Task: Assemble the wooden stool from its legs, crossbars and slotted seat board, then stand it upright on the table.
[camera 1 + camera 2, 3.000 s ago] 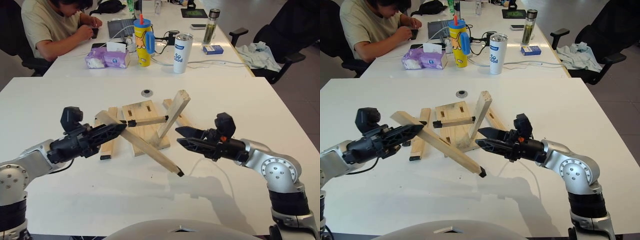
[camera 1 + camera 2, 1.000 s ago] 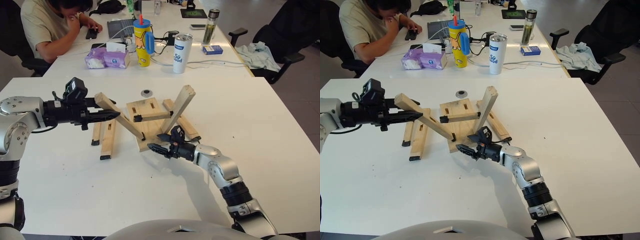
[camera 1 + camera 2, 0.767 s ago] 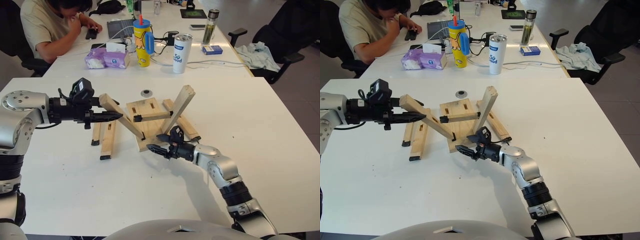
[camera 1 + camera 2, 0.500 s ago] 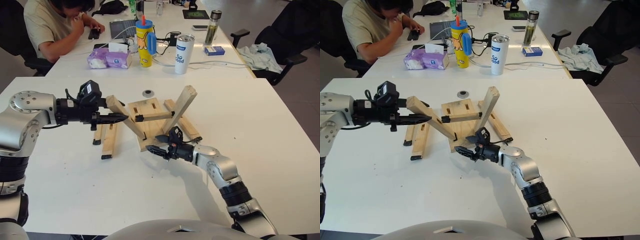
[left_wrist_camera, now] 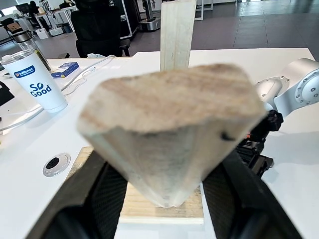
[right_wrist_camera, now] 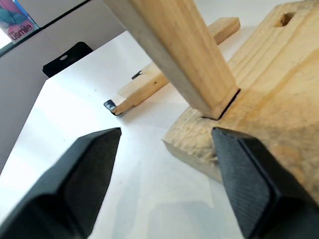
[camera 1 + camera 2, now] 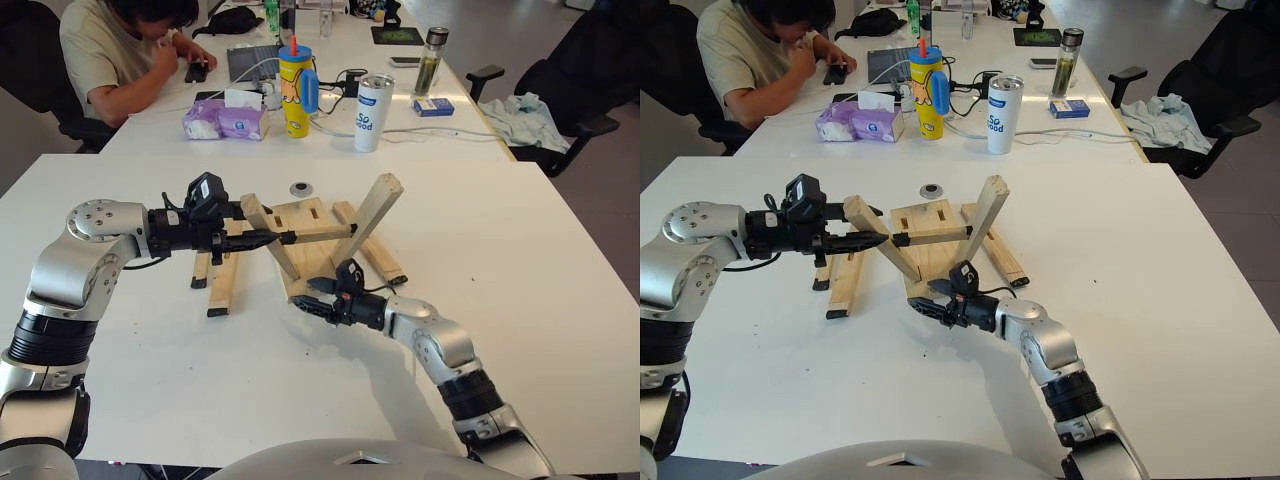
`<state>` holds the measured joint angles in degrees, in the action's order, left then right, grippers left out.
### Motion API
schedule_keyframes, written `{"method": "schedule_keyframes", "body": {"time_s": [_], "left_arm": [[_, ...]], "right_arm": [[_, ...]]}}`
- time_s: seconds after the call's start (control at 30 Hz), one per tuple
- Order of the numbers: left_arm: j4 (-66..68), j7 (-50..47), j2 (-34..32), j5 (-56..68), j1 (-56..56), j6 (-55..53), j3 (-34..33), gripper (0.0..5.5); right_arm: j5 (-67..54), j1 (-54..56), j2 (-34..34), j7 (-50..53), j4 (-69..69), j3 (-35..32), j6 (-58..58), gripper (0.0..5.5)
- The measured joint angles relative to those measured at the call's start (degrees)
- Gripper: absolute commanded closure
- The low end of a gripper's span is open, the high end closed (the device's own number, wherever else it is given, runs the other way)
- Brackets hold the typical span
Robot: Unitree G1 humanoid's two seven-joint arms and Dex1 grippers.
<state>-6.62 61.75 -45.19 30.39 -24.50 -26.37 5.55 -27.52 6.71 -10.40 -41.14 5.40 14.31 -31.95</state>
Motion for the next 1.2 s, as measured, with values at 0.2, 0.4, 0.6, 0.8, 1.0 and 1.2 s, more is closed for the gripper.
{"method": "schedule_keyframes", "body": {"time_s": [0.2, 0.4, 0.6, 0.8, 1.0, 1.2], "left_arm": [[1.2, -0.7, 0.5, 0.0, 0.0, 0.8, 0.4, 3.43], [2.2, -0.8, 0.6, 0.0, -0.2, 1.3, 1.2, 3.43], [3.6, -0.5, 0.6, -0.1, -1.5, 1.6, 2.4, 3.43], [4.1, -0.6, 0.9, -0.6, -2.1, 1.8, 3.0, 3.43], [4.8, -1.0, 2.3, -0.6, -1.3, 3.3, 2.5, 3.43], [6.9, -2.8, 6.8, 0.9, 0.7, 5.5, -0.2, 3.43]], "right_arm": [[-5.0, 0.4, 2.8, 9.1, 21.0, -3.5, -3.3, 3.28], [17.7, 11.6, 2.7, 23.6, 20.4, 0.4, 8.3, 3.28], [36.9, 16.2, 1.5, 30.7, 6.8, 8.5, 15.1, 3.28], [42.2, 15.7, -0.8, 27.9, 0.8, 14.0, 12.0, 3.28], [40.4, 14.8, 0.5, 27.1, 0.8, 11.3, 14.0, 3.28], [26.3, 5.4, 2.1, 21.3, 7.6, 4.2, 20.7, 3.28]]}}
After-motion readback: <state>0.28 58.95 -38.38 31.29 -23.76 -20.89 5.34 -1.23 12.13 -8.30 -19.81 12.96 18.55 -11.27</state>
